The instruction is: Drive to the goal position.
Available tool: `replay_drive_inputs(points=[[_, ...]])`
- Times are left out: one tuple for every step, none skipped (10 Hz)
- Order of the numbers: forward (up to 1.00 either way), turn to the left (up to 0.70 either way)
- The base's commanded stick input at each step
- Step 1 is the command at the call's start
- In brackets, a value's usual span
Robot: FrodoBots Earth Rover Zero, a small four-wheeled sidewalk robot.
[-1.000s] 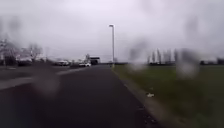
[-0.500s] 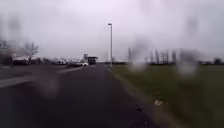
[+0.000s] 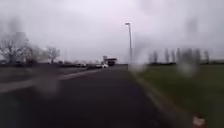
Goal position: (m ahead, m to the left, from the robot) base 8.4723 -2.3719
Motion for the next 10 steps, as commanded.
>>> replay_drive_inputs(points=[[1.0, 0.0], [1.0, 0.0], [1.0, 0.0], [1.0, 0.0], [1.0, 0.0], [1.0, 0.0], [1.0, 0.0], [1.0, 0.0], [1.0, 0.0], [1.0, 0.0]])
